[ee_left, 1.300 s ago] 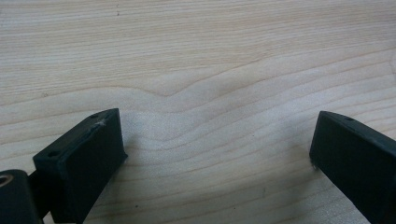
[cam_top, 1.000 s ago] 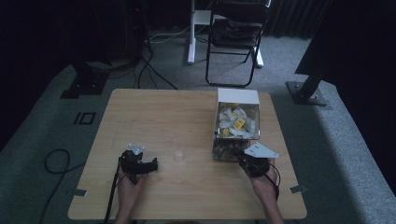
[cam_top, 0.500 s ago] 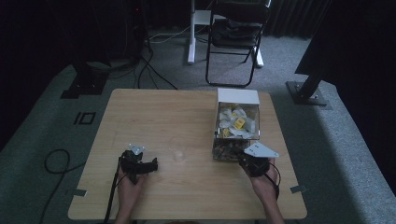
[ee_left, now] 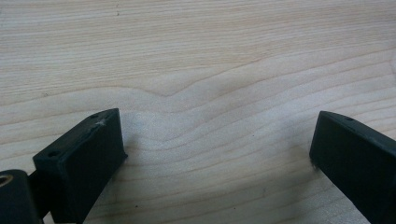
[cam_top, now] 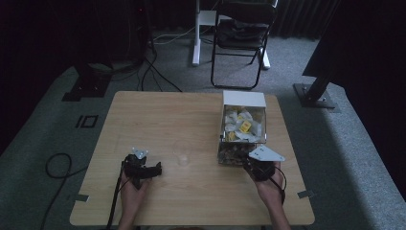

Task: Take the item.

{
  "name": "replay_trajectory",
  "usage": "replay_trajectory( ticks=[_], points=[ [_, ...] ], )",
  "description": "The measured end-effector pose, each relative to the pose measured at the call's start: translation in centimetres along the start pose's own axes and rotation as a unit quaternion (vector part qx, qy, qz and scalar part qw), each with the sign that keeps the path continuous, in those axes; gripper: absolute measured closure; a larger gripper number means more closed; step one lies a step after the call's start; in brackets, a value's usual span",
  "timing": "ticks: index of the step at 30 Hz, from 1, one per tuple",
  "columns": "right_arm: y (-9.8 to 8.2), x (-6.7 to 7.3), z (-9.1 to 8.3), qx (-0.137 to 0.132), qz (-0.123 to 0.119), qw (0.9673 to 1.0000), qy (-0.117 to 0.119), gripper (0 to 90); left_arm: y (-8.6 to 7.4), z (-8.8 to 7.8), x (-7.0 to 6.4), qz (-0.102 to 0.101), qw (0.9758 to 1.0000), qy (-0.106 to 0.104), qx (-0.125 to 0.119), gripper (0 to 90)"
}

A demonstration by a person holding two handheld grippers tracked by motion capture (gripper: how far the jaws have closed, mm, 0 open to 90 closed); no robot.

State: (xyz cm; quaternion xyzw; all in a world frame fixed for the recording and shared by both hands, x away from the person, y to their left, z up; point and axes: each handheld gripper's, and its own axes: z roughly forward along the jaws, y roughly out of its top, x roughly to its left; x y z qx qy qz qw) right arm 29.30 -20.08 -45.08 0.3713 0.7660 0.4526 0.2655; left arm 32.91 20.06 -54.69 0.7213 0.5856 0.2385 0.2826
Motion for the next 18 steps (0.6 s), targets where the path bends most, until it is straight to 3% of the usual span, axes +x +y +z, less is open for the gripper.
replay_trajectory(
  ticks=[18],
  points=[
    [0.31, 0.27, 0.03, -0.005, -0.004, 1.0, 0.002, 90.0, 0.0, 0.0, 0.0, 0.0, 1.0, 0.0, 0.0, 3.6]
  ],
)
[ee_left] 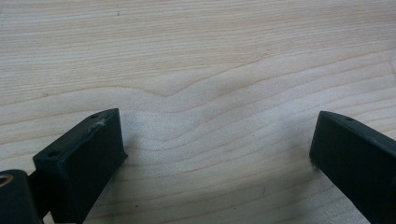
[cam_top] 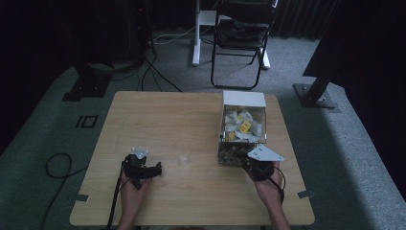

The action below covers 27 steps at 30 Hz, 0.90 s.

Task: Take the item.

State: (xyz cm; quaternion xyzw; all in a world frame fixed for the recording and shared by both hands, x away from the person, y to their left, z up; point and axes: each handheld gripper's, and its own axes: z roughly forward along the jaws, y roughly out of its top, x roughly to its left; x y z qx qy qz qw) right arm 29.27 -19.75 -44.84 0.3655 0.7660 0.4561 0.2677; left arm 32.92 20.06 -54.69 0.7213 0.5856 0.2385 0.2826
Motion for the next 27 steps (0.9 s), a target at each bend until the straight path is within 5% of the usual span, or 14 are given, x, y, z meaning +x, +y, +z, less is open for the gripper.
replay_trajectory(
  ticks=[27],
  points=[
    [0.74, 0.89, 0.18, -0.005, -0.009, 0.9999, 0.012, 90.0, 0.0, 0.0, 0.0, 0.0, 1.0, 0.0, 0.0, 3.6]
  ],
)
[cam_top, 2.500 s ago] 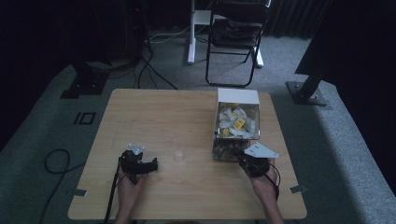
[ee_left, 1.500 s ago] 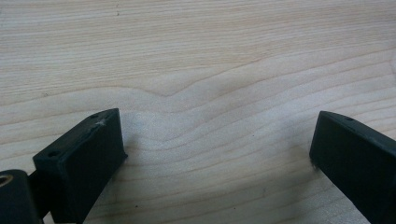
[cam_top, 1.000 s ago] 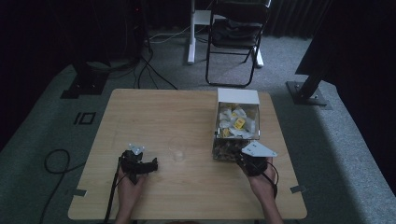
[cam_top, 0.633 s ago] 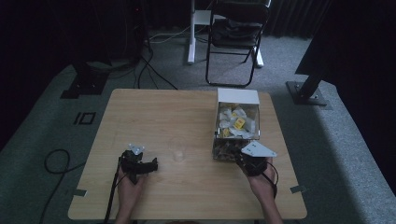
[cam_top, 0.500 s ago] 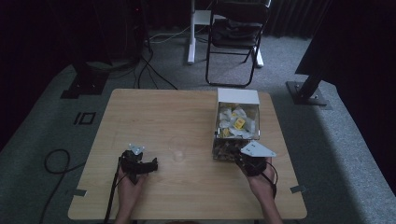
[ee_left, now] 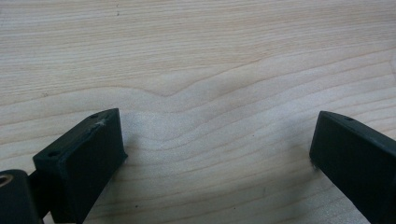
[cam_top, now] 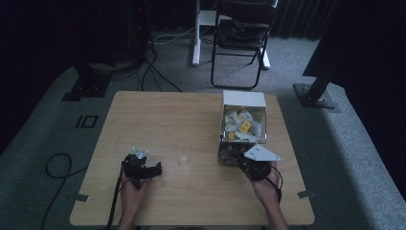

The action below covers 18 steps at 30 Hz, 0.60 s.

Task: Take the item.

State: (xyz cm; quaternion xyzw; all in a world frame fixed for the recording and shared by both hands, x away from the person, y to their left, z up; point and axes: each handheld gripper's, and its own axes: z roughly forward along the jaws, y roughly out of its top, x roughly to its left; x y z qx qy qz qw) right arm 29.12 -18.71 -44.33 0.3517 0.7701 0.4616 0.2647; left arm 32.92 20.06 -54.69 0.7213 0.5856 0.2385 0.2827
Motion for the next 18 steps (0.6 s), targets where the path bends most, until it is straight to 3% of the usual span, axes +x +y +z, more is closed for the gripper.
replay_trajectory(
  ticks=[18],
  points=[
    [0.78, 0.66, 0.27, -0.009, -0.002, 0.9999, 0.009, 90.0, 0.0, 0.0, 0.0, 0.0, 1.0, 0.0, 0.0, 3.6]
  ],
)
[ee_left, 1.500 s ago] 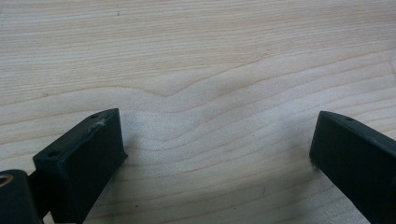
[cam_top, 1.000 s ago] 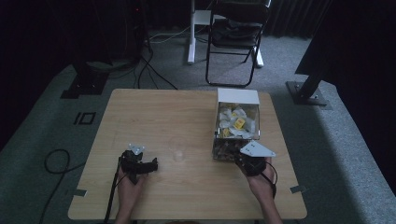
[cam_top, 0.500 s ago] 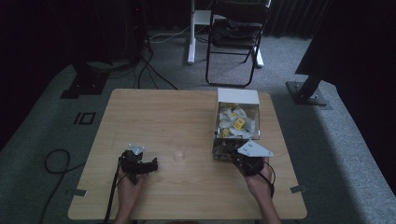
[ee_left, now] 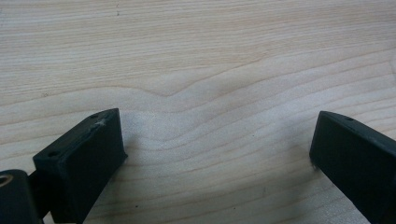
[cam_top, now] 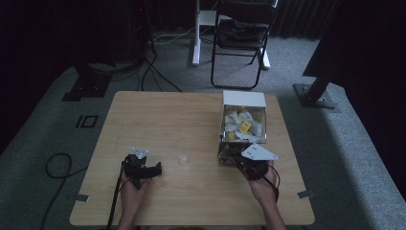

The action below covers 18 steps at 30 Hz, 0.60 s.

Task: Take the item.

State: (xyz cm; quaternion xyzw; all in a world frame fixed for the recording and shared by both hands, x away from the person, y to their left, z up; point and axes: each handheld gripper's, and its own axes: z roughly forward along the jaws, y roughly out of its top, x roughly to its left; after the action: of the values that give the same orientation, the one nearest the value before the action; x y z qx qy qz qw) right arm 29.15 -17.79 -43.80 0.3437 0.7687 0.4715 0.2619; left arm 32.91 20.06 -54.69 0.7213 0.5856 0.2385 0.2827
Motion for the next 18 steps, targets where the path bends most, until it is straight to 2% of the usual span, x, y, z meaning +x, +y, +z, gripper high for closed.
replay_trajectory(
  ticks=[18],
  points=[
    [0.68, 0.54, 0.38, -0.006, -0.003, 0.9999, 0.01, 90.0, 0.0, 0.0, 0.0, 0.0, 1.0, 0.0, 0.0, 3.6]
  ],
)
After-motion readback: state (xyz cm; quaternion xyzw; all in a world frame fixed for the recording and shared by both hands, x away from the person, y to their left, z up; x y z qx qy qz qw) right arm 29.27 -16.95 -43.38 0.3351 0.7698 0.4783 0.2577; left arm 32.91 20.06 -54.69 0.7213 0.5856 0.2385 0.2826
